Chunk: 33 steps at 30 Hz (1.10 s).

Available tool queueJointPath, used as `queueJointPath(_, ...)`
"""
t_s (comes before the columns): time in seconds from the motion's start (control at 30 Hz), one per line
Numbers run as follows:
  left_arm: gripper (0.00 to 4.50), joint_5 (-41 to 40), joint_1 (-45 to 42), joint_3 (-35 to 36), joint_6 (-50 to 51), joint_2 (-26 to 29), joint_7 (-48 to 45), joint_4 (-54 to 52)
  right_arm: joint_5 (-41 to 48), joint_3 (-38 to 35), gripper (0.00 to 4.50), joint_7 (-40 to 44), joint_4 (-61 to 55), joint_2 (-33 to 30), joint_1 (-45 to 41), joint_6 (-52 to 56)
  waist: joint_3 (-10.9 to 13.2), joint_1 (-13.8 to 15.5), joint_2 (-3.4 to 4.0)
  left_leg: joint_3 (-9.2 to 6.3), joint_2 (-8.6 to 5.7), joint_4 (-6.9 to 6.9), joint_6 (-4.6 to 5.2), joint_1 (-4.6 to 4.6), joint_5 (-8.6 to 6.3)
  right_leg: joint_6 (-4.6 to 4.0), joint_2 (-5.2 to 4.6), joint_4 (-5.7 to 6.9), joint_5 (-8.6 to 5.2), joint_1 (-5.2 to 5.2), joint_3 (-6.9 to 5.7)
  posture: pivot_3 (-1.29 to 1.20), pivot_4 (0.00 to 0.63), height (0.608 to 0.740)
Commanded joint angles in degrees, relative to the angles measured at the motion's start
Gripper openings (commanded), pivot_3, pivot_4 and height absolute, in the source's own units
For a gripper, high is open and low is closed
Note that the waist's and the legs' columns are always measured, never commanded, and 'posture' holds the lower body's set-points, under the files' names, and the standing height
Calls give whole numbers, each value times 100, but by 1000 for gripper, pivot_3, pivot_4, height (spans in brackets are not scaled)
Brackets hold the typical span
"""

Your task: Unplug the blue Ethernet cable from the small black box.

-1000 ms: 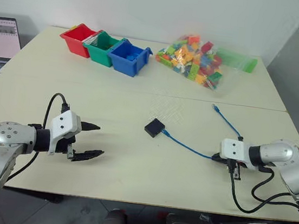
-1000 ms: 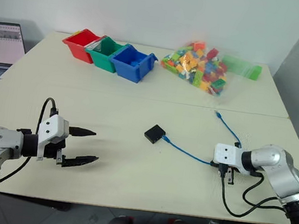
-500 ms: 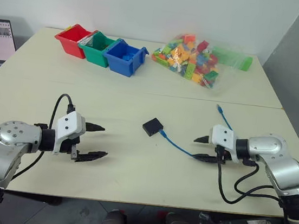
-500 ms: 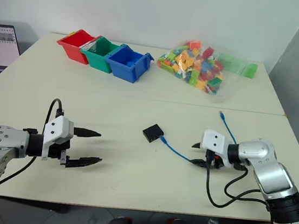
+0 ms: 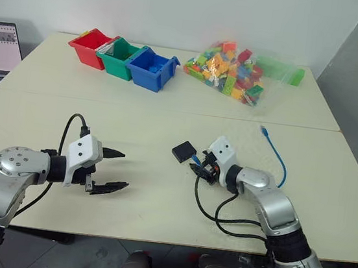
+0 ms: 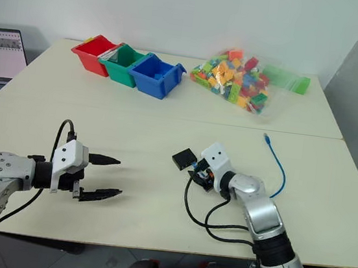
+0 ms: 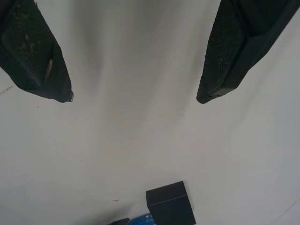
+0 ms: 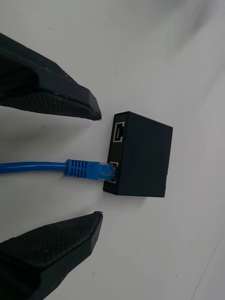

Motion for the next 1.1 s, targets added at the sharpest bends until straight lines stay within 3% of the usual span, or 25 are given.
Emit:
queueJointPath(0.03, 4500, -11, -72, 54, -110, -17, -8, -36, -16, 30, 3116, -91, -97, -14, 41, 143, 0, -1, 0, 0, 0, 0, 0, 0, 0, 0, 0, 0, 0, 0, 0, 0, 150, 740)
queueJointPath(0.33, 4500, -33, -137, 74, -55, -138, 88, 10, -32, 87, 1121, -70, 33, -46, -71, 112, 0, -31, 0, -1, 2, -1, 0, 1, 0, -2, 2, 4, -2, -1, -1, 0, 150, 740)
queueJointPath(0.47, 4500, -172, -156, 123, 130, -228, 161, 4, -96, 175, 38, 13, 133, -143, -151, -100, 0, -31, 0, -1, 1, -1, 0, 1, 0, -2, 2, 4, -2, -1, 0, 0, 150, 740)
queueJointPath(0.67, 4500, -1014, -385, 178, 1540, -496, 364, -102, -451, 464, 13, 569, 261, -857, -486, -1536, 0, -21, 0, -1, -1, 0, 0, 0, 0, 0, 2, 3, -3, -1, -2, 0, 150, 740)
queueJointPath(0.93, 4500, -2801, -1190, 467, 3758, -882, 609, -177, -599, 604, 13, 1775, 668, -1755, -932, -4803, 3, -48, -6, -6, 2, 0, 0, -1, 0, 1, 6, 2, -4, 0, -6, 0, 150, 740)
queueJointPath(1.1, 4500, -3517, -1553, 610, 4527, -1004, 819, -252, -411, 480, 13, 2164, 712, -1776, -1151, -5415, 3, -52, -7, -7, 2, 3, 0, 2, 0, -1, 5, 7, -2, 2, -4, 0, 150, 740)
